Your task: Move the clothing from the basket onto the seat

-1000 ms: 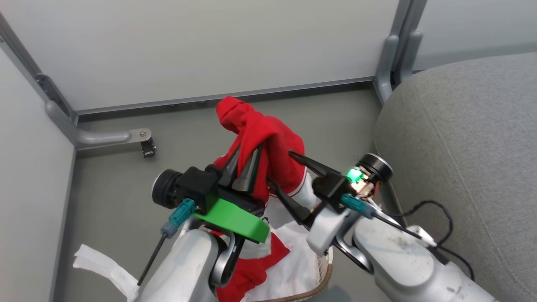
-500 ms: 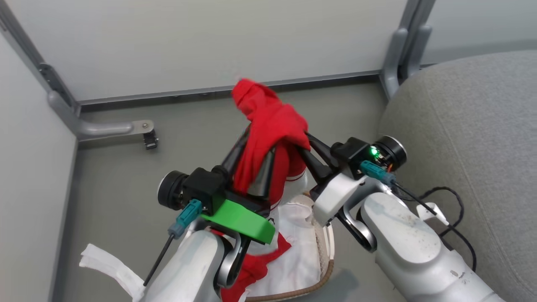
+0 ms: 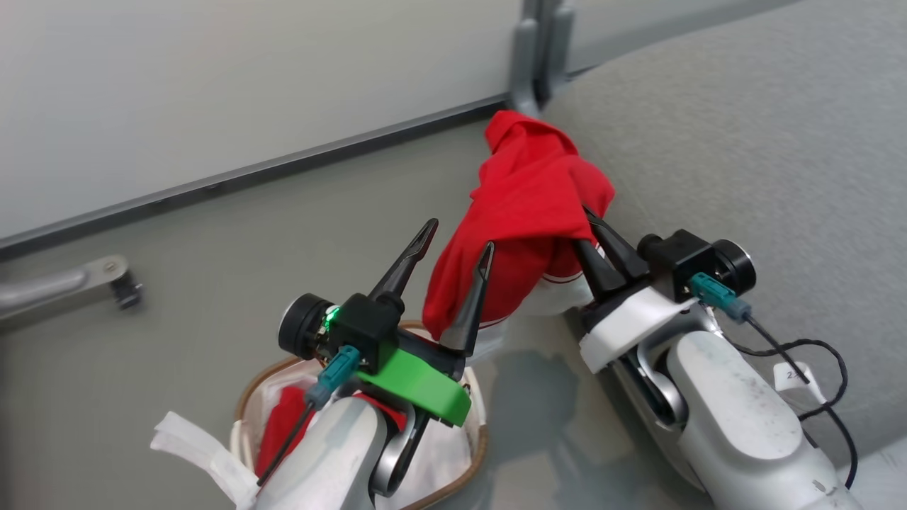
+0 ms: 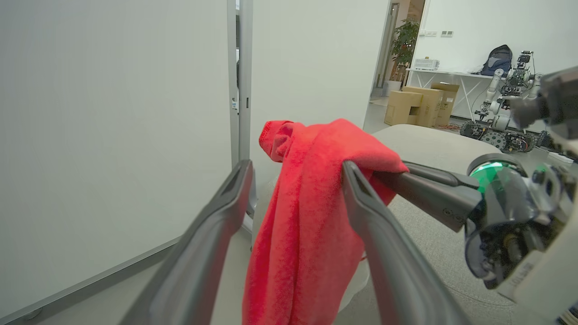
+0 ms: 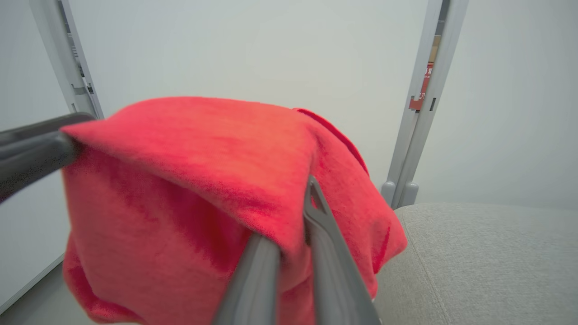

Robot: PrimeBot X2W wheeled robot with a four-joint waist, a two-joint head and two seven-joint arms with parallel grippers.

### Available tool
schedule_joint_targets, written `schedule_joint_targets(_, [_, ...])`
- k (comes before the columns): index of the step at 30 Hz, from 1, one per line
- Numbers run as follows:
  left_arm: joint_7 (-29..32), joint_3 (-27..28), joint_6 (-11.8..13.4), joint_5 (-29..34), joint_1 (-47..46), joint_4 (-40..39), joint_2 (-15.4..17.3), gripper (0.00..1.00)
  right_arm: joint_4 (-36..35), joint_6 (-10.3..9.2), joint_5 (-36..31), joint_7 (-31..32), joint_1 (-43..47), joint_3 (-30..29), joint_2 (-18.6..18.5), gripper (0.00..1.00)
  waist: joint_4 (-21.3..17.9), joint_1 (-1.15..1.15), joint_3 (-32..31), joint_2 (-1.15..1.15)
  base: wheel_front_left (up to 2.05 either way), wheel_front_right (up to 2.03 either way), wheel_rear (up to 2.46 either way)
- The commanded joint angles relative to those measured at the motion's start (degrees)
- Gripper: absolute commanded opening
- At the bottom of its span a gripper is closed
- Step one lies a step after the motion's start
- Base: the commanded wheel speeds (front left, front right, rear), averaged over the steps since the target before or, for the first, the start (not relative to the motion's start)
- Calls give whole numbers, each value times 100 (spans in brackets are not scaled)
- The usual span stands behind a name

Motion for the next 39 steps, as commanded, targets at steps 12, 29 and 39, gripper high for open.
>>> schedule_joint_targets(12, [1, -212, -102, 110, -220, 93, 31, 100, -439, -7, -202, -13, 185, -1270, -411, 0, -1359, 0, 670, 0, 0, 0, 0])
schedule_joint_targets(29, [1, -254, -341, 652, -1011, 372, 41, 100, 916, -8, -1240, -12, -2455, -2433, -1413, 0, -506, 0, 2468, 0, 0, 0, 0])
schedule_joint_targets(39, [2, -40, -380, 760, -1261, 356, 30, 100, 2538, -8, -2106, -12, -3378, -3565, -1660, 0, 15, 0, 3010, 0, 0, 0, 0])
